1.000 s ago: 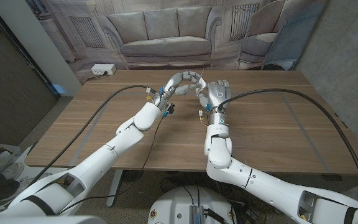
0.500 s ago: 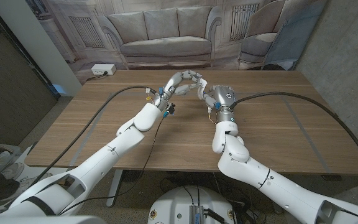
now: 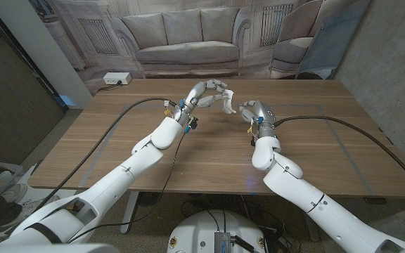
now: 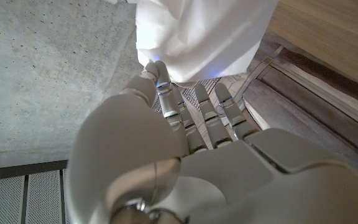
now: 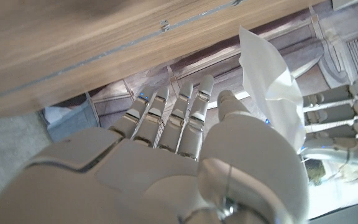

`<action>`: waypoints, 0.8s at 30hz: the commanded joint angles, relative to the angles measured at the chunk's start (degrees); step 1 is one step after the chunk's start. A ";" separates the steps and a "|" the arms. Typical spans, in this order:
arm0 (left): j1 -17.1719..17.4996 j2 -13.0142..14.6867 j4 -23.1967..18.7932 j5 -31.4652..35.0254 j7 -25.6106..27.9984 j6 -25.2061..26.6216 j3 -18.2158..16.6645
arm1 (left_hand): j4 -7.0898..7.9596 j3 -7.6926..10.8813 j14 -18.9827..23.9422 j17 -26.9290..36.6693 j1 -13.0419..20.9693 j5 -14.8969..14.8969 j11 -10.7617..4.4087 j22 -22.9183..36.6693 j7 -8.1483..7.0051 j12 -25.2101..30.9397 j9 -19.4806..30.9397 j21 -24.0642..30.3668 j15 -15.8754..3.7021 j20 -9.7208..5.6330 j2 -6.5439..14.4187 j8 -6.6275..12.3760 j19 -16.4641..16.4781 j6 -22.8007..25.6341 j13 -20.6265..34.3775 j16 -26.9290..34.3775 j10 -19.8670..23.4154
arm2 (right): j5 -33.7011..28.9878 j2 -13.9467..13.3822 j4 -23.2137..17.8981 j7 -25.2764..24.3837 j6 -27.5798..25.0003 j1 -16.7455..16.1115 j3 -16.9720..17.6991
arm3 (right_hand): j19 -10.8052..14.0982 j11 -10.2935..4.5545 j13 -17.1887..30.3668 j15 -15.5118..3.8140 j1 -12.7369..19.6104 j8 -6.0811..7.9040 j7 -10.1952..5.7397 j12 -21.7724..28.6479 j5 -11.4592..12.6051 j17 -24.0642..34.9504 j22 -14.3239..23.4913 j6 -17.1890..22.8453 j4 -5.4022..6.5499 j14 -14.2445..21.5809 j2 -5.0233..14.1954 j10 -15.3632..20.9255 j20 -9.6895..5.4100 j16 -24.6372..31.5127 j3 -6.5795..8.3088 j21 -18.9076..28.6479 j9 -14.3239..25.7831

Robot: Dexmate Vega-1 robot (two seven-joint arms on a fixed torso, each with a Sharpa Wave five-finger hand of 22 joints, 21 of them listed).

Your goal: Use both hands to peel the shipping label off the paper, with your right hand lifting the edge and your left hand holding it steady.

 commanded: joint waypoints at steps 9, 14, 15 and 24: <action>-0.18 -0.58 0.66 0.44 0.67 0.23 0.04 | 0.15 0.43 0.29 0.81 1.24 0.25 -0.24 -0.03 0.07 0.26 5.82 0.63 -7.37 0.08 1.15 0.66 -0.29 -0.18 0.37 -0.01 0.20 | 22.81 2.80 6.79 -2.11 27.29 -5.74 10.74 | 0.15 1.59 0.15 -2.55 -2.92 1.32 1.21 1.09 -0.37 0.45 0.48 2.32 1.25 1.49 -0.14 2.16 0.55 0.64 0.03 1.03 0.62; -0.14 -0.62 0.49 0.97 1.10 0.65 0.10 | 0.18 0.44 0.22 0.95 1.17 0.23 -0.30 -0.07 0.02 0.26 6.00 0.78 -7.31 0.11 1.09 0.74 -0.34 -0.17 0.44 -0.07 0.08 | 27.42 3.44 8.24 0.19 33.24 -6.21 11.56 | 0.22 2.13 0.20 -1.95 -6.63 2.07 2.03 1.36 -1.38 0.74 0.66 3.02 2.99 2.27 -1.15 3.08 0.65 0.95 -1.68 1.54 1.07; -0.21 -0.57 0.46 0.75 0.80 0.80 0.13 | 0.24 0.47 0.16 0.99 1.12 0.23 -0.23 -0.08 0.05 0.30 6.05 0.81 -7.33 0.16 1.14 0.74 -0.40 -0.21 0.46 -0.11 0.14 | 27.83 3.29 8.51 0.65 34.19 -6.18 11.52 | 0.26 2.18 0.20 -1.89 -6.78 2.10 2.10 1.39 -1.42 0.76 0.67 3.04 3.06 2.29 -1.15 3.17 0.65 0.95 -1.73 1.58 1.10; -0.42 -0.46 0.06 1.36 0.83 1.49 0.36 | 0.19 0.58 0.14 1.23 1.14 0.23 -0.33 -0.14 -0.01 0.42 6.27 1.06 -7.38 0.09 1.03 0.82 -0.57 -0.17 0.58 -0.21 0.21 | 29.41 2.33 9.03 1.92 39.37 -6.02 10.60 | -0.24 3.11 0.33 -1.06 -12.48 2.69 3.36 1.46 -2.37 1.13 0.88 3.19 6.16 2.07 -1.70 3.60 0.61 0.90 -4.33 1.98 1.67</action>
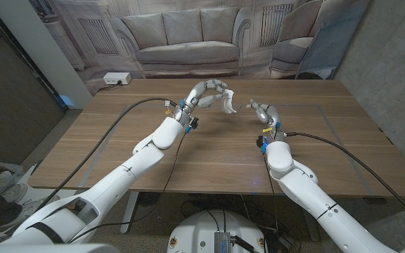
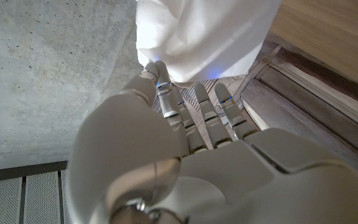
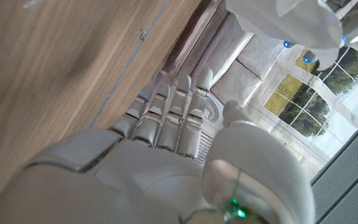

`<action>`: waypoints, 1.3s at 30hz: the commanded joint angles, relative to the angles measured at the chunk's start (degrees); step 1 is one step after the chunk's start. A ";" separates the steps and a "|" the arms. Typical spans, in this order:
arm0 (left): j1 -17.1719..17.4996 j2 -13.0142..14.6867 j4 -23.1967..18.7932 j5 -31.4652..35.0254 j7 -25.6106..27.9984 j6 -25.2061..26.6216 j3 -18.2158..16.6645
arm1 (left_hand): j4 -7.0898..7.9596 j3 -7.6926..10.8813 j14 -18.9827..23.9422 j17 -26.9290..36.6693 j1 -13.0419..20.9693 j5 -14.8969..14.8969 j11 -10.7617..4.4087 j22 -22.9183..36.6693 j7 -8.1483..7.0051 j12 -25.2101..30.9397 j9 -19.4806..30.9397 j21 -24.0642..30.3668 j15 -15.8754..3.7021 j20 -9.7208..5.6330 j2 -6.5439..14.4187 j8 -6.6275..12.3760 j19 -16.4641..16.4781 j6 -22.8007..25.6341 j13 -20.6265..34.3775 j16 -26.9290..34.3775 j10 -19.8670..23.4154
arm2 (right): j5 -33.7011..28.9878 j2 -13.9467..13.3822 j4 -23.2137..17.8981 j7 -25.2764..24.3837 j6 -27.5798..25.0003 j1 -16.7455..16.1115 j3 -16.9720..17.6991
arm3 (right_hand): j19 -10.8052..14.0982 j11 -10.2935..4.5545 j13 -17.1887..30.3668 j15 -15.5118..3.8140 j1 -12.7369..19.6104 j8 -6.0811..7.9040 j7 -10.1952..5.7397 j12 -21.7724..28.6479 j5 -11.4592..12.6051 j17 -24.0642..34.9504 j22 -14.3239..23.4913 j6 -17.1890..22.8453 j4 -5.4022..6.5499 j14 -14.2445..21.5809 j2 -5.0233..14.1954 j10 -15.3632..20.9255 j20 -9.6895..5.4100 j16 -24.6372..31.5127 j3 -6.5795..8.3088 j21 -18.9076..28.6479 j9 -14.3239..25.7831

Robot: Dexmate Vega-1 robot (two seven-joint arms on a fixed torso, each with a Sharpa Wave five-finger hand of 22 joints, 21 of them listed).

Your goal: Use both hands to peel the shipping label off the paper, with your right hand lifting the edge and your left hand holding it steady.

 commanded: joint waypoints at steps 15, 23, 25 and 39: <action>-0.18 -0.09 -0.12 -0.02 -0.04 0.06 0.28 | 0.01 0.66 0.23 0.46 1.09 0.21 -0.26 0.04 -0.05 0.58 6.32 0.90 -7.38 -0.01 0.96 0.48 -0.33 -0.08 0.52 -0.40 0.19 | 2.40 -4.19 -4.81 -0.32 1.91 0.14 -1.37 | -1.10 1.34 0.39 0.93 -5.59 -1.03 1.78 -0.39 -0.20 0.00 0.35 -4.19 2.24 -0.79 -2.72 -1.43 1.28 -0.31 -3.09 0.53 0.40; 0.71 0.50 -1.56 1.10 1.11 0.41 -0.04 | 0.03 0.70 0.20 0.61 1.03 0.19 -0.43 0.01 -0.05 0.65 6.27 1.08 -7.36 -0.13 0.89 0.44 -0.41 0.03 0.60 -0.48 0.21 | 1.44 -5.73 -8.14 0.04 -3.51 0.49 -1.61 | -2.20 2.15 0.70 3.18 -8.18 -4.85 1.76 -1.29 -0.17 -0.13 0.35 -10.86 2.95 -2.98 -3.21 -5.35 2.34 -0.75 -4.28 0.62 -0.90; 0.73 0.55 -1.47 0.26 0.50 -0.02 -0.06 | 0.02 0.71 0.21 0.63 1.02 0.19 -0.50 0.00 -0.09 0.64 6.31 1.12 -7.39 -0.17 0.85 0.46 -0.41 0.02 0.61 -0.50 0.16 | 1.23 -5.91 -8.70 0.04 -4.18 0.41 -1.66 | -2.26 2.39 0.72 3.50 -8.25 -5.06 1.82 -1.30 -0.15 -0.16 0.35 -11.08 2.91 -3.23 -3.22 -5.58 2.54 -0.81 -4.30 0.64 -1.01; 1.30 0.93 -2.71 2.64 2.35 0.53 0.08 | 0.04 0.93 0.07 0.93 0.93 0.17 -0.42 -0.07 -0.12 0.62 6.23 1.54 -7.50 -0.13 0.78 0.33 -0.66 0.14 0.79 -0.76 -0.18 | -6.22 -4.81 -17.36 -5.94 -19.64 -0.88 -3.95 | -3.32 2.14 0.90 4.00 -6.43 -3.21 1.71 -0.75 0.02 -0.61 0.26 -6.83 0.58 -3.28 -5.03 -5.68 3.31 -0.58 -4.36 0.56 -0.69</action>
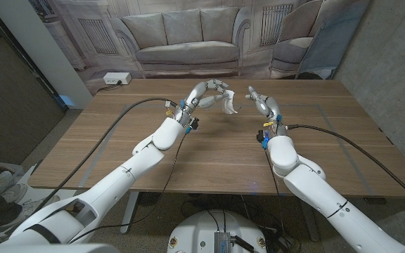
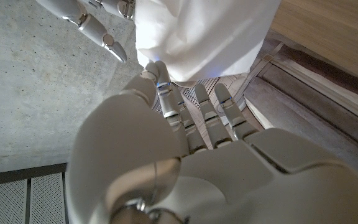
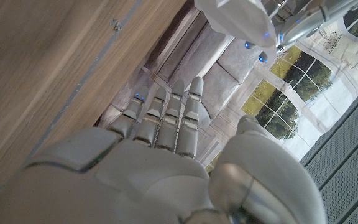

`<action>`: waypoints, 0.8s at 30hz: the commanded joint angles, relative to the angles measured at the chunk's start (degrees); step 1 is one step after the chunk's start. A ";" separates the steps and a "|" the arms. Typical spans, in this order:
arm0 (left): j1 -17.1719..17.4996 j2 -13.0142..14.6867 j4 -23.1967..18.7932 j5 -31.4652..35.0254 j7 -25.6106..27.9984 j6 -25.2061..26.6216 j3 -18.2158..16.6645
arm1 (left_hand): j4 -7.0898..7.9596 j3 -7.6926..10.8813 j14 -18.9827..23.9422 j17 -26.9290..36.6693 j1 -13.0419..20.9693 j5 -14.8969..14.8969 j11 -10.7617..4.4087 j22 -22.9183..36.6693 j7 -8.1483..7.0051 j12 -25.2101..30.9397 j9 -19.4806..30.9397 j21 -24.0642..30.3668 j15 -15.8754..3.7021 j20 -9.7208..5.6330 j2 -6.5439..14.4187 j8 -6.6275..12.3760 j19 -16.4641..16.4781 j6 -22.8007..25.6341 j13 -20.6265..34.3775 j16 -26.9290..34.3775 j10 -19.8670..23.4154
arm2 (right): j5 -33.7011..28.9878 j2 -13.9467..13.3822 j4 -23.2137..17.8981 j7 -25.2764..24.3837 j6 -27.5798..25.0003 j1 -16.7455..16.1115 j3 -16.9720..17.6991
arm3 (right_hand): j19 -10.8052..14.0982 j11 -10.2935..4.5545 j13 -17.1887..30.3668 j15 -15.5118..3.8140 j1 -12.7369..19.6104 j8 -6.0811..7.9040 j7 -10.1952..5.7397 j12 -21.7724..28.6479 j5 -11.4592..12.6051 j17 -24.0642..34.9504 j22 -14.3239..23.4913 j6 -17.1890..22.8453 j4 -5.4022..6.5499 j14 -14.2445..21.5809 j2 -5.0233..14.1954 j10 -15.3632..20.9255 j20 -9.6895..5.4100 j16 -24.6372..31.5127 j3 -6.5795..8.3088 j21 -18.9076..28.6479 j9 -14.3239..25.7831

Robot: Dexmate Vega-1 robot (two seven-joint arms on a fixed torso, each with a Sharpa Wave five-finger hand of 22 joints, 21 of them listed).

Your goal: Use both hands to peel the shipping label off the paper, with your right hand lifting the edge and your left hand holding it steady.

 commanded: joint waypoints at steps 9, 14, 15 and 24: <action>0.36 0.31 -0.97 2.15 1.65 1.36 0.24 | 0.06 0.38 -0.20 0.61 0.82 0.38 -0.28 0.14 -0.27 0.18 6.09 0.68 -7.47 0.25 0.62 0.13 -0.64 0.65 0.38 -0.41 -0.42 | -10.81 3.36 -7.87 -6.67 -19.89 0.33 -4.30 | 0.06 -1.03 0.53 -0.90 4.21 2.80 -0.54 1.22 0.84 -0.06 0.03 2.92 -3.63 1.82 -1.61 1.98 0.28 0.42 1.04 0.64 1.72; -0.12 0.10 -0.55 2.75 1.87 1.99 0.52 | -0.02 0.45 -0.17 0.73 0.88 0.38 -0.37 0.12 -0.26 0.22 6.03 0.82 -7.51 0.22 0.56 0.09 -0.72 0.72 0.43 -0.44 -0.41 | -11.73 4.51 -7.60 -6.47 -20.79 0.63 -4.65 | 0.11 -1.23 0.61 -1.19 5.49 3.48 -0.71 1.28 1.02 -0.10 0.00 3.30 -4.66 2.17 -2.08 2.10 0.37 0.47 1.29 0.74 2.18; -0.06 0.09 -0.77 3.42 2.37 2.38 0.58 | -0.01 0.48 -0.18 0.75 0.90 0.38 -0.41 0.11 -0.20 0.19 6.05 0.84 -7.52 0.28 0.61 0.07 -0.72 0.66 0.44 -0.45 -0.48 | -11.74 4.67 -7.54 -6.44 -20.49 0.56 -4.56 | 0.35 -1.34 0.63 -1.33 5.76 3.61 -0.70 1.34 1.07 -0.08 -0.01 3.32 -4.84 2.27 -2.06 2.26 0.26 0.50 1.39 0.86 2.29; -1.02 -0.46 0.49 3.20 1.98 2.16 1.12 | 0.00 0.51 -0.34 1.10 0.86 0.35 -0.34 0.08 -0.25 0.21 6.07 1.12 -7.45 0.31 0.56 0.01 -0.88 0.68 0.55 -0.51 -0.60 | -12.90 5.11 -8.08 -6.30 -19.99 0.34 -4.45 | 0.67 -1.41 0.71 -1.40 6.12 4.50 -0.66 1.62 1.15 0.16 -0.03 4.07 -5.05 2.72 -1.55 2.95 0.23 0.72 1.72 1.09 2.80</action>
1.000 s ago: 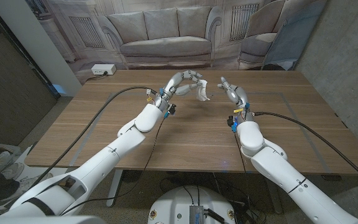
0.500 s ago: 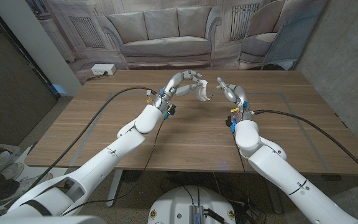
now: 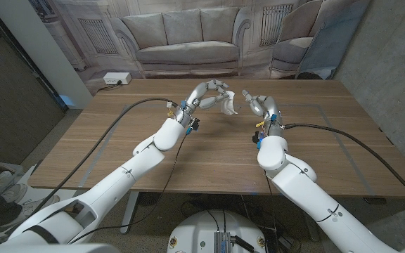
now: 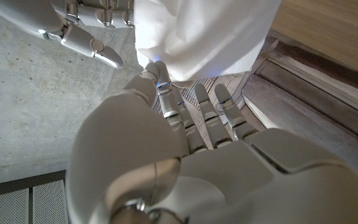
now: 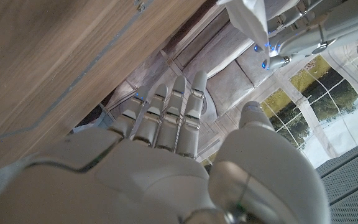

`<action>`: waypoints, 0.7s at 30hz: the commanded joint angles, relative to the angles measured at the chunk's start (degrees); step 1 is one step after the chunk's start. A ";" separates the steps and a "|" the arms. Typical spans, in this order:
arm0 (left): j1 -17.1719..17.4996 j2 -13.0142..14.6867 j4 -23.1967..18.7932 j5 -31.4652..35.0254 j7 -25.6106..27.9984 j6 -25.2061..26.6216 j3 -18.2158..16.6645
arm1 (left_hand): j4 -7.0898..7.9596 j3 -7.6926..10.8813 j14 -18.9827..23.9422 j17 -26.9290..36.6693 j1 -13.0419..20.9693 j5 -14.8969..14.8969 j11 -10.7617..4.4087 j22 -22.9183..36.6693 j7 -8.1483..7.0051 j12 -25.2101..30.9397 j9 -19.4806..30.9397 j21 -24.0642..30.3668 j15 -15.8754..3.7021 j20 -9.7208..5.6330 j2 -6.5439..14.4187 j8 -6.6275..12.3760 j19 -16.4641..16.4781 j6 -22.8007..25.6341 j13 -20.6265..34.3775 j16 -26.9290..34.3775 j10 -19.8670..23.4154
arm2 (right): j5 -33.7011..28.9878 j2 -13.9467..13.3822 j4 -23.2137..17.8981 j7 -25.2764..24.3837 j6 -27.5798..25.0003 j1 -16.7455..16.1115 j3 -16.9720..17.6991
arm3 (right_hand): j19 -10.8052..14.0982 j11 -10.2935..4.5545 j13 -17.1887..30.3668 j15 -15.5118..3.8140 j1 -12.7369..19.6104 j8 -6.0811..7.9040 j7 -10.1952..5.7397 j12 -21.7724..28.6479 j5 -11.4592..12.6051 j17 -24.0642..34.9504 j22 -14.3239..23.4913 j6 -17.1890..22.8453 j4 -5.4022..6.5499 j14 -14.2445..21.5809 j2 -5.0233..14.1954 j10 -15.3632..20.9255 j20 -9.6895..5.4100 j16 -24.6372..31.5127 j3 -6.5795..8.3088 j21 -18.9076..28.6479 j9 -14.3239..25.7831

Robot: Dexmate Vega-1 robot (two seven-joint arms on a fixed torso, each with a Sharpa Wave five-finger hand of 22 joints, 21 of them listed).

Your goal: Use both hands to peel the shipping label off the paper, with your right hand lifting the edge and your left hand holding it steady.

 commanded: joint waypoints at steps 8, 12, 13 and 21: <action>-1.55 -0.90 1.59 1.18 0.30 0.36 1.12 | -0.04 0.58 -0.34 0.49 0.87 0.28 -0.12 0.04 0.06 0.29 5.98 0.58 -7.48 0.26 0.53 0.20 -0.32 0.61 0.37 -0.21 -0.06 | -3.51 1.38 -1.94 0.16 -3.28 0.28 -0.91 | 0.81 0.10 0.33 0.16 0.57 1.48 0.15 0.65 0.21 0.41 0.04 1.54 -0.31 1.00 0.20 1.09 -0.13 0.41 0.38 0.64 0.87; -1.76 -0.98 1.67 1.19 0.07 0.25 1.31 | -0.04 0.64 -0.32 0.53 0.86 0.28 0.11 0.03 0.09 0.31 5.99 0.67 -7.32 0.32 0.50 0.18 -0.38 0.60 0.40 -0.27 -0.06 | -4.00 1.63 -2.19 0.17 -4.05 0.30 -1.02 | 1.08 0.12 0.37 -0.10 0.77 1.90 0.10 0.78 0.21 0.45 0.02 1.71 -0.50 1.48 0.22 1.45 -0.16 0.54 0.47 0.81 1.17; -1.90 -1.17 2.16 -0.04 -0.75 -0.39 1.32 | -0.07 0.65 -0.35 0.56 0.88 0.28 0.03 0.03 0.11 0.32 5.99 0.70 -7.32 0.30 0.48 0.19 -0.39 0.62 0.41 -0.28 -0.05 | -4.24 1.76 -2.22 0.06 -4.38 0.33 -1.12 | 1.12 0.14 0.38 -0.10 0.80 2.03 0.08 0.79 0.21 0.45 0.02 1.90 -0.54 1.52 0.21 1.48 -0.16 0.54 0.47 0.84 1.22; -1.85 -1.16 1.43 1.03 -0.16 0.18 1.49 | -0.02 0.74 -0.35 0.74 0.78 0.27 0.10 -0.01 0.16 0.35 6.00 0.94 -7.45 0.27 0.45 0.14 -0.52 0.68 0.50 -0.37 -0.11 | -4.37 2.36 -2.32 0.42 -4.95 0.11 -1.00 | 1.57 0.37 0.44 0.18 0.51 2.80 0.58 0.96 0.15 0.57 0.00 2.44 -0.54 1.83 0.14 1.98 -0.38 0.60 0.33 1.13 1.68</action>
